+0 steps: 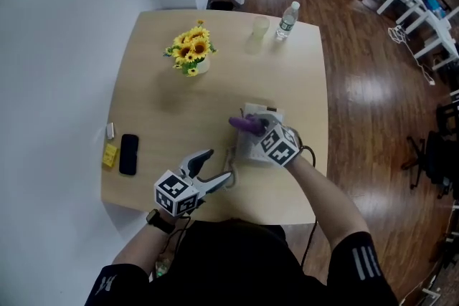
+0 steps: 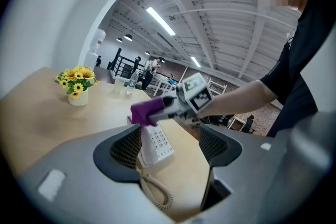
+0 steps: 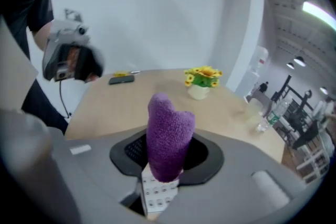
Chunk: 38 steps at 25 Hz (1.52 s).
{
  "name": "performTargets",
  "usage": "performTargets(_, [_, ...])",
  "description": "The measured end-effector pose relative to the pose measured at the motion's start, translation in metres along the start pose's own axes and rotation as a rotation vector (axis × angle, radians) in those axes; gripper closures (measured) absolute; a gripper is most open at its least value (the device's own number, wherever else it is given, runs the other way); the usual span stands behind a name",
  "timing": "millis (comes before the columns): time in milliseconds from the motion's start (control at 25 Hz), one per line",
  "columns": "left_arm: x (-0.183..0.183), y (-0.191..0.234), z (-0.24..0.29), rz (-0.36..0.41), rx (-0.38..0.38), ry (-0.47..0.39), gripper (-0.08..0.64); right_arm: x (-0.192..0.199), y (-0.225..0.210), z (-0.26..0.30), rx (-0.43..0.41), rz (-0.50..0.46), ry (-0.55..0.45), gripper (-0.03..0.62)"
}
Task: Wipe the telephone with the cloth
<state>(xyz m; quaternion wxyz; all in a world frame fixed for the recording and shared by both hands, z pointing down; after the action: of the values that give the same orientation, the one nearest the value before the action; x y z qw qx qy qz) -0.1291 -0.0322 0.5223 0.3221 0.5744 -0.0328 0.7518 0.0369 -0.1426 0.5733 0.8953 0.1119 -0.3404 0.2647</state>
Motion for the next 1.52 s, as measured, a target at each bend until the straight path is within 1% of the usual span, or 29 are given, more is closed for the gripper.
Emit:
performTargets(80, [0.000, -0.001, -0.001, 0.005, -0.010, -0.005, 0.222, -0.013, -0.038, 0.002, 0.031, 0.077, 0.008, 0.464])
performTargets(160, [0.000, -0.003, 0.000, 0.009, -0.014, -0.003, 0.222, -0.015, -0.064, 0.009, 0.051, 0.128, 0.047, 0.463])
performTargets(280, [0.004, -0.006, -0.002, -0.001, -0.020, 0.007, 0.222, -0.004, -0.073, 0.025, 0.063, 0.146, 0.106, 0.463])
performTargets(400, [0.007, -0.005, -0.006, -0.017, -0.034, 0.015, 0.222, 0.019, -0.052, 0.037, 0.027, 0.144, 0.149, 0.463])
performTargets(560, [0.013, 0.002, -0.009, -0.024, -0.057, 0.023, 0.222, 0.042, -0.015, 0.034, 0.024, 0.166, 0.115, 0.465])
performTargets(680, [0.011, 0.004, -0.007, -0.034, -0.064, 0.031, 0.222, 0.058, 0.021, 0.031, -0.008, 0.116, 0.128, 0.465])
performTargets(880, [0.004, 0.009, 0.010, -0.020, -0.058, 0.019, 0.224, 0.088, 0.070, 0.032, -0.052, 0.058, 0.173, 0.465])
performTargets(1040, [-0.001, 0.017, 0.025, -0.030, -0.071, 0.028, 0.225, 0.110, 0.100, 0.041, -0.115, 0.037, 0.230, 0.465])
performTargets(1160, [-0.002, 0.020, 0.036, -0.047, -0.080, 0.042, 0.232, 0.124, 0.114, 0.049, -0.157, 0.027, 0.266, 0.465])
performTargets(1240, [-0.001, 0.022, 0.045, -0.052, -0.090, 0.062, 0.232, 0.125, 0.120, 0.046, -0.202, 0.048, 0.243, 0.465])
performTargets(1320, [0.000, 0.025, 0.059, -0.052, -0.109, 0.089, 0.235, 0.120, 0.123, 0.031, -0.239, 0.086, 0.179, 0.465])
performTargets(1400, [0.001, 0.030, 0.079, -0.047, -0.137, 0.122, 0.238, 0.113, 0.121, 0.008, -0.238, 0.143, 0.092, 0.465])
performTargets(1520, [0.006, 0.043, 0.112, -0.063, -0.211, 0.191, 0.257, 0.104, 0.115, -0.031, -0.195, 0.278, -0.033, 0.463])
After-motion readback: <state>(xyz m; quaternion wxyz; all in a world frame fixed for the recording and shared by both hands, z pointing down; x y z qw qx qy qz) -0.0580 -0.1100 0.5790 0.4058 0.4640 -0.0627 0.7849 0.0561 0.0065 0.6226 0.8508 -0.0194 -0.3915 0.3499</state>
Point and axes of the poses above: the fingertips, and each gripper's own axes: z forward along the fingers, y to its left, x out of its underside, the point moved 7 cm from there along -z, backward along the fingers, and after that the axes turned 7 degrees about z, right-handed, at the moved point
